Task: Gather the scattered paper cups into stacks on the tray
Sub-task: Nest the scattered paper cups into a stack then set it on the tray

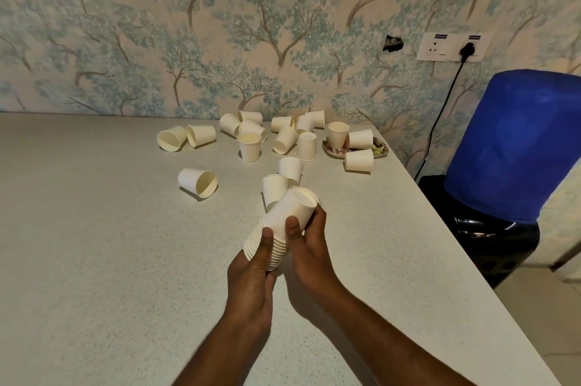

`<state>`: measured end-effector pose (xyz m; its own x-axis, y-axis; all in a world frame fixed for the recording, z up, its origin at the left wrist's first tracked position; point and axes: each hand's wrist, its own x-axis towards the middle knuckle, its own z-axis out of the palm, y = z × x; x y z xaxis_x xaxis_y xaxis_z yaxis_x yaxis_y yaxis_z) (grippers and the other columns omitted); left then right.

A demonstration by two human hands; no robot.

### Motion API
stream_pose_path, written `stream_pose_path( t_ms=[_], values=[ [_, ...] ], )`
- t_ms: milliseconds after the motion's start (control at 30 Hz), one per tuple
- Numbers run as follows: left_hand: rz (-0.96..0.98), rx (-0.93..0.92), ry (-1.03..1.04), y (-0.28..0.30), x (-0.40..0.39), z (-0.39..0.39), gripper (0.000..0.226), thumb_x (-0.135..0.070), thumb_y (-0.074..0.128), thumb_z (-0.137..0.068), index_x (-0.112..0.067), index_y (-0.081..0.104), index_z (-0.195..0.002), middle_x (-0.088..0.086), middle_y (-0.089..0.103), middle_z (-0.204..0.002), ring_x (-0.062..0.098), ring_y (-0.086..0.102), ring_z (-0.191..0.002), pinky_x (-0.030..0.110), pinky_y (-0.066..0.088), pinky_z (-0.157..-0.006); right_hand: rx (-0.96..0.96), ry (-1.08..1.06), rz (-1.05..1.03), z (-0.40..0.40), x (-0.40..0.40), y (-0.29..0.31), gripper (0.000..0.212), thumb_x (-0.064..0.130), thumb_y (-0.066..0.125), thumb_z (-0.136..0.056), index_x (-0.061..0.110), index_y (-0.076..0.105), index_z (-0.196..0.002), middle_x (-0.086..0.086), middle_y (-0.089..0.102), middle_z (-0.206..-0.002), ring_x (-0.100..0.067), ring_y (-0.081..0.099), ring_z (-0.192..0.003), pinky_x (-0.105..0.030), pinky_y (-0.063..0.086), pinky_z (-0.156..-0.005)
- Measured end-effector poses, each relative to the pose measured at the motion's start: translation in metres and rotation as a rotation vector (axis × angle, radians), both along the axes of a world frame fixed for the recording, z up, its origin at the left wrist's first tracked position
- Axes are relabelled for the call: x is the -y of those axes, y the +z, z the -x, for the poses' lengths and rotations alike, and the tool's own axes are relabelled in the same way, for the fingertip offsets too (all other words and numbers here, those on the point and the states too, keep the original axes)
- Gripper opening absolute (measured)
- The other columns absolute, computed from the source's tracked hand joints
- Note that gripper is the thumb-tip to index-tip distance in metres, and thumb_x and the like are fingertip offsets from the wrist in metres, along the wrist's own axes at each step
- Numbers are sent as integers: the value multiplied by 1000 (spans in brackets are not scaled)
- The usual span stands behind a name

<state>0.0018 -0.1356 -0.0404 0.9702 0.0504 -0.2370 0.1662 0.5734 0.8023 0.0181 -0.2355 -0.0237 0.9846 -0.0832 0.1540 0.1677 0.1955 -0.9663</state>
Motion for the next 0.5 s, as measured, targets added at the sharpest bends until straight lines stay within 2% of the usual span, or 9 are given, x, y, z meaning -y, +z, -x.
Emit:
stream_pose_path(
  t_ms=[100, 167, 233, 300, 400, 500],
  values=[
    [11, -16, 20, -5, -6, -2, 65, -39, 83, -75, -12, 63, -131, 15, 72, -122, 33, 70, -112, 50, 49, -107, -59, 54, -88, 6, -8, -4, 70, 30, 59, -96, 33, 23, -156, -2, 58, -140, -16, 65, -122, -31, 59, -88],
    [4, -16, 23, -8, -12, -4, 69, -39, 87, -73, -13, 62, -132, 15, 71, -124, 33, 70, -113, 50, 50, -106, -73, 60, -48, 7, -8, -3, 66, 22, 56, -100, 28, 22, -157, 3, 61, -135, -9, 67, -118, -25, 59, -86],
    [-13, -6, 26, -9, -17, -7, 76, -42, 92, -67, -16, 62, -132, 12, 72, -124, 31, 70, -113, 47, 53, -102, -68, 72, -2, 5, -8, 1, 58, 18, 53, -102, 24, 26, -154, 15, 66, -124, 1, 69, -108, -16, 57, -79],
    [-33, 7, 27, -7, -24, -12, 81, -47, 94, -61, -19, 64, -131, 8, 73, -123, 27, 71, -112, 44, 56, -97, -72, 70, 19, 1, -4, 11, 52, 31, 53, -97, 28, 35, -146, 23, 68, -117, 1, 69, -107, -15, 57, -76],
    [-64, 29, 52, -4, -33, -21, 83, -50, 96, -54, -23, 66, -127, 4, 74, -119, 25, 73, -108, 41, 59, -90, -101, -44, 92, -17, 12, 20, 44, 44, 42, -98, 30, 45, -140, 10, 58, -136, -15, 61, -122, -25, 55, -87],
    [-67, 24, 76, -4, -41, -25, 85, -49, 97, -51, -22, 67, -126, 4, 75, -118, 25, 73, -107, 45, 58, -92, -141, -255, 125, -47, 42, 15, 26, 28, 46, -108, 20, 58, -129, -3, 59, -136, -21, 58, -120, -38, 50, -94]
  ],
)
